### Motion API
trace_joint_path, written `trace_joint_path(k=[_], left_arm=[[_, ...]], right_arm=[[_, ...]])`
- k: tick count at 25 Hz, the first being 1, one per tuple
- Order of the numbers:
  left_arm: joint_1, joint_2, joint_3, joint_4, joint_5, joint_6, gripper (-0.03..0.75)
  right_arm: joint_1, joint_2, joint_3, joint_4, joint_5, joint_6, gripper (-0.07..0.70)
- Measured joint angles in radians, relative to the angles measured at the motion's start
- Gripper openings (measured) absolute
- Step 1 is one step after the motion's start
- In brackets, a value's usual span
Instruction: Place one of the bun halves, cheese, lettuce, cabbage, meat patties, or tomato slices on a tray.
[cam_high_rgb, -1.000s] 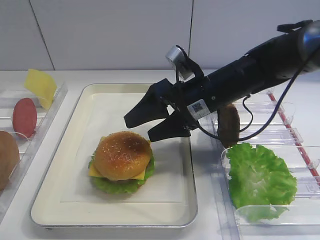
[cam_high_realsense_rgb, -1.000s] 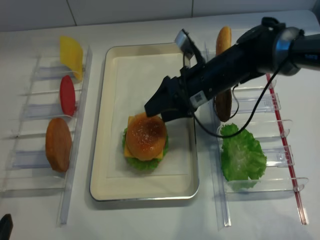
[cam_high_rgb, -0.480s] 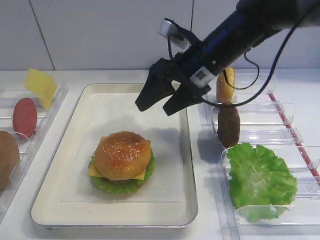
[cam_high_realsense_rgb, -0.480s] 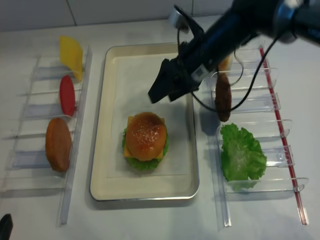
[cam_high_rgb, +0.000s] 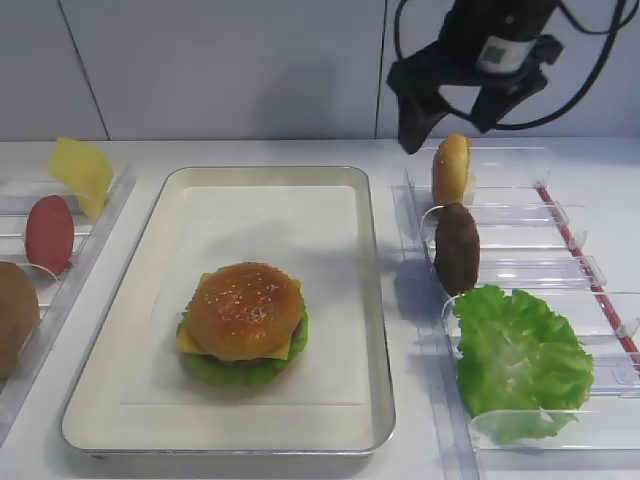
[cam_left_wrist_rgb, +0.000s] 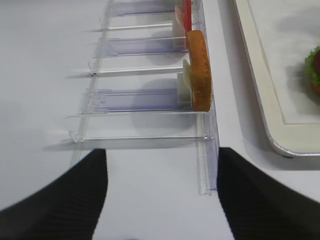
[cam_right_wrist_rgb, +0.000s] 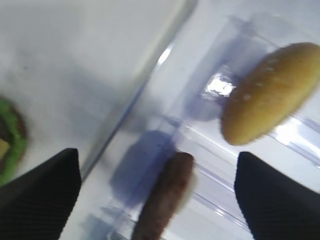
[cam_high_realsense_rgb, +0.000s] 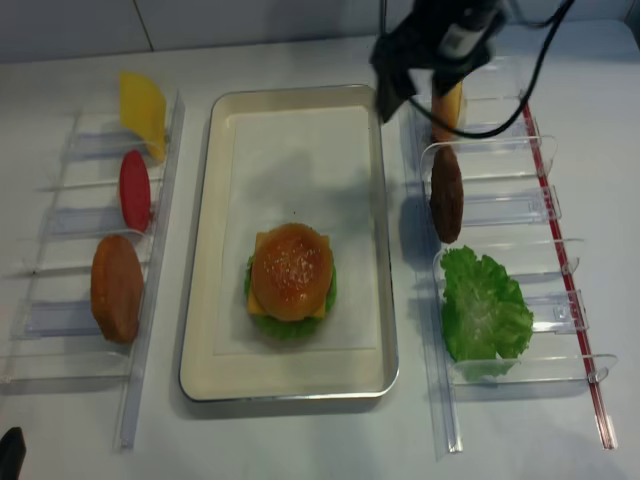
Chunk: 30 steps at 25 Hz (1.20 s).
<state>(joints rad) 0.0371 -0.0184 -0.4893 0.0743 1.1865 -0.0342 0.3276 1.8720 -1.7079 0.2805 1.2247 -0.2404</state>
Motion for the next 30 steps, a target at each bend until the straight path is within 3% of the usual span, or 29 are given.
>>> trace_joint_path(k=[3, 8, 11, 15, 20, 30], left_arm=[[0.0, 0.0, 0.0, 0.0, 0.0, 0.0, 0.473], [0.0, 0.0, 0.0, 0.0, 0.0, 0.0, 0.473], [0.0, 0.0, 0.0, 0.0, 0.0, 0.0, 0.473], [0.0, 0.0, 0.0, 0.0, 0.0, 0.0, 0.473], [0.0, 0.0, 0.0, 0.0, 0.0, 0.0, 0.473], [0.0, 0.0, 0.0, 0.0, 0.0, 0.0, 0.473]], right_arm=[[0.0, -0.063, 0.0, -0.142, 0.01, 0.033, 0.65], [0.0, -0.236, 0.087, -0.152, 0.011, 0.035, 0.65], [0.0, -0.37, 0.211, -0.128, 0.013, 0.025, 0.649], [0.0, -0.564, 0.412, -0.101, -0.037, 0.003, 0.639], [0.0, -0.785, 0.655, -0.101, -0.026, -0.001, 0.629], [0.0, -1.176, 0.992, -0.134, -0.072, 0.028, 0.627]])
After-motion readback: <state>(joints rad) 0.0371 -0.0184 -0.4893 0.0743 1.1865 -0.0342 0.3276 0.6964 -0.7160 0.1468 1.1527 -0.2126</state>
